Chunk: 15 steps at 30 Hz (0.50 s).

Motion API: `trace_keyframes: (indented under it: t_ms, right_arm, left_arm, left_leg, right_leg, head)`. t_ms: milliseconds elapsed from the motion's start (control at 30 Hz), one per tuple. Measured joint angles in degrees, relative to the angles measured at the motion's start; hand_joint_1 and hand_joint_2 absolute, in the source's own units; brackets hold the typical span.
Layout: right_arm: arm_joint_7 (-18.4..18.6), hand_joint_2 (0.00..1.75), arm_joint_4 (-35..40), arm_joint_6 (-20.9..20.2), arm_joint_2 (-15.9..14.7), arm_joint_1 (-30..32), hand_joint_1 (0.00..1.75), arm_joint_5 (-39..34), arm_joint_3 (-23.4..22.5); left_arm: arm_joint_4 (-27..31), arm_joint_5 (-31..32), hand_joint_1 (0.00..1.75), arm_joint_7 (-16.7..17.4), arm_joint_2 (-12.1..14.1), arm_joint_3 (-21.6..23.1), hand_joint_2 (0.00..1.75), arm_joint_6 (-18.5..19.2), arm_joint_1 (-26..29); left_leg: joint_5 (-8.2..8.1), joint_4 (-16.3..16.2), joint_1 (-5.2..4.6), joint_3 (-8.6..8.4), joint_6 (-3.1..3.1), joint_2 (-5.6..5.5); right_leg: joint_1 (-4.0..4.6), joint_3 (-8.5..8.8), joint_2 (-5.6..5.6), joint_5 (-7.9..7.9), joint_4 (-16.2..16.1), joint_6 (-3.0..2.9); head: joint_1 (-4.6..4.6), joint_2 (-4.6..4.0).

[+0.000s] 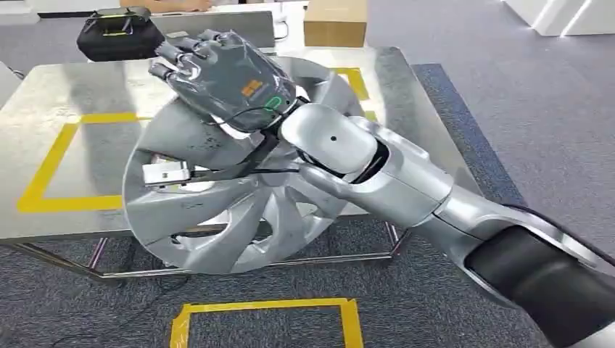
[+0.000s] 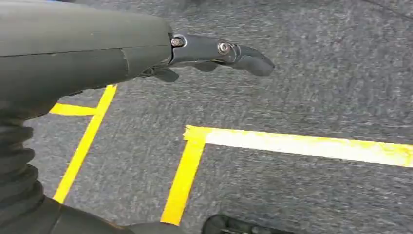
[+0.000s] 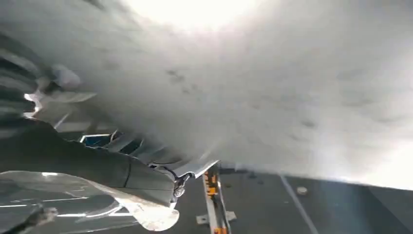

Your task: Take the parts from the cabinet and place them on the table.

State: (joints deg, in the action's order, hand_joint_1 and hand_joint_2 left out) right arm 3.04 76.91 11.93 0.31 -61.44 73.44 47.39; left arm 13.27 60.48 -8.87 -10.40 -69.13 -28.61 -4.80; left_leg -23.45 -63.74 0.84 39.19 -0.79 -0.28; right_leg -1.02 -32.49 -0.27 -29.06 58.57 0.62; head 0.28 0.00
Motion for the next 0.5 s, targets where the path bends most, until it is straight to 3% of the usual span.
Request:
trace_keyframes:
  t_ms: [33, 67, 167, 233, 333, 367, 400, 433, 500]
  right_arm:
    - [0.0, 1.75, 0.0, 0.0, 0.0, -0.2, 1.75, 0.0, 0.0]
    - [0.0, 1.75, 0.1, 0.0, -0.1, -0.4, 1.75, 0.0, -0.1]
    - [0.1, 1.75, 0.3, 0.1, -0.1, -0.2, 1.75, 0.0, -0.2]
    - [0.1, 1.75, 0.4, 0.1, -0.2, -0.3, 1.75, 0.0, -0.2]
    - [0.1, 1.75, 0.5, 0.1, -0.6, 0.0, 1.75, 0.0, -0.4]
    - [0.1, 1.75, 0.4, 0.1, -0.7, 0.5, 1.75, 0.0, -0.4]
    - [0.1, 1.75, 0.4, 0.1, -0.9, 0.9, 1.75, 0.0, -0.4]
    - [0.1, 1.75, 0.4, 0.1, -1.0, 1.0, 1.75, 0.0, -0.4]
    - [0.1, 1.75, 0.4, 0.1, -1.0, 0.9, 1.75, 0.0, -0.5]
  left_arm:
    - [0.0, 0.1, 0.0, 0.0, 0.0, 0.2, 1.75, 0.1, -0.1]
    - [0.0, 0.1, 0.0, 0.0, 0.0, 0.2, 1.75, 0.2, -0.2]
    - [0.0, 0.1, 0.0, 0.0, -0.1, 0.2, 1.75, 0.3, -0.2]
    - [0.0, 0.0, 0.0, -0.3, 0.0, 0.3, 1.75, 0.4, 0.1]
    - [0.0, 0.1, 0.0, -0.5, 0.0, 0.6, 1.75, 0.6, -0.1]
    - [0.0, 0.1, 0.0, -0.5, 0.0, 0.6, 1.75, 0.6, 0.0]
    - [0.0, 0.1, 0.0, -0.5, 0.0, 0.6, 1.75, 0.6, 0.2]
    - [0.0, 0.1, 0.0, -0.5, 0.0, 0.6, 1.75, 0.6, 0.3]
    - [0.0, 0.1, 0.0, -0.5, 0.0, 0.7, 1.75, 0.7, 0.2]
  left_leg:
    - [-0.95, 2.0, -0.25, -1.39, 0.19, 0.59]
    - [-1.95, 4.1, -0.49, -2.3, 0.63, 0.45]
    - [-2.74, 4.4, -0.42, -2.84, 1.88, 0.29]
    - [-3.01, 4.7, -0.29, -3.82, 2.58, 0.12]
    - [-3.82, 4.6, -0.56, -4.41, 3.23, -0.2]
    - [-4.25, 4.6, -0.66, -4.92, 3.27, -0.36]
    - [-4.79, 4.6, -0.75, -5.66, 3.25, -0.53]
    - [-5.37, 4.6, -0.85, -6.47, 3.26, -0.67]
    - [-6.73, 4.6, -1.16, -8.38, 3.18, -0.92]
  right_leg:
    - [0.26, 0.11, -0.01, -0.31, 0.0, 0.37]
    - [0.43, -0.12, 0.05, -0.46, 0.1, 0.68]
    - [0.42, 0.62, -0.21, -0.43, -0.1, 1.85]
    - [0.31, -1.36, -0.06, -1.69, 3.1, 2.0]
    - [0.47, -10.05, 0.2, -5.91, 16.2, 2.01]
    - [0.48, -12.2, 0.2, -6.17, 18.3, 1.96]
    - [0.49, -12.91, 0.2, -5.24, 17.8, 1.82]
    - [0.51, -12.49, 0.2, -3.04, 15.1, 1.57]
    - [0.65, -9.75, 0.31, 3.47, 5.8, 0.77]
  head:
    - [0.07, 0.0]
    - [-0.09, 0.0]
    - [0.0, 0.0]
    - [0.11, 0.0]
    - [0.39, 0.0]
    - [0.42, 0.0]
    - [0.39, 0.0]
    - [0.52, 0.0]
    - [0.52, 0.0]
